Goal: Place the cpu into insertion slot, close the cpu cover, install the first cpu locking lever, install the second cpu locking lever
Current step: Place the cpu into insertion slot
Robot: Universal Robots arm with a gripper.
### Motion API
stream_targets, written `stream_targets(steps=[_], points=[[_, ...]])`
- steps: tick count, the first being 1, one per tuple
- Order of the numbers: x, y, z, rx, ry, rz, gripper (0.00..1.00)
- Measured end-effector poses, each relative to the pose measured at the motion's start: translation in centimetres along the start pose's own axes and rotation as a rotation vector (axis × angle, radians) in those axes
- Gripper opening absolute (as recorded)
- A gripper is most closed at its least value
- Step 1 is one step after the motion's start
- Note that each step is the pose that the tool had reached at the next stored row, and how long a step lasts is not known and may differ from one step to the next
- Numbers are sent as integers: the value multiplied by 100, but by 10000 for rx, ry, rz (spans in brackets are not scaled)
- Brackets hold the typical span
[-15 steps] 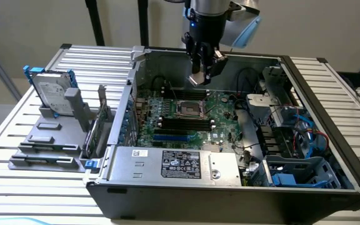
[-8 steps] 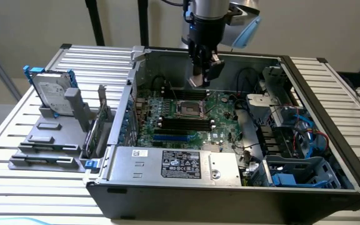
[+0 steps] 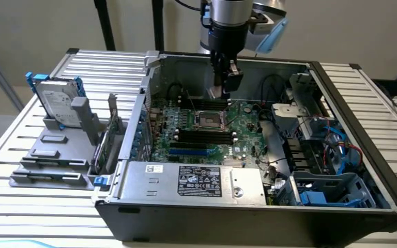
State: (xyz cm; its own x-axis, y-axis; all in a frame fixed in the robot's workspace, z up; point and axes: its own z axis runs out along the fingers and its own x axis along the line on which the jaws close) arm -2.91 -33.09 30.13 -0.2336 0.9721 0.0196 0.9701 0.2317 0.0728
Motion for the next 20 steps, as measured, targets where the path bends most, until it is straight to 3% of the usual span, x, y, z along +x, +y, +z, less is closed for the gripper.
stream_targets(steps=[8,12,14,17,20], points=[[-2,-7,92,-10,-105,1457,54],[-3,-10,134,34,-150,2133,54],[-3,-11,143,151,-154,2375,54],[-3,-11,152,528,-122,2598,54],[-4,-13,173,703,-109,2696,54]])
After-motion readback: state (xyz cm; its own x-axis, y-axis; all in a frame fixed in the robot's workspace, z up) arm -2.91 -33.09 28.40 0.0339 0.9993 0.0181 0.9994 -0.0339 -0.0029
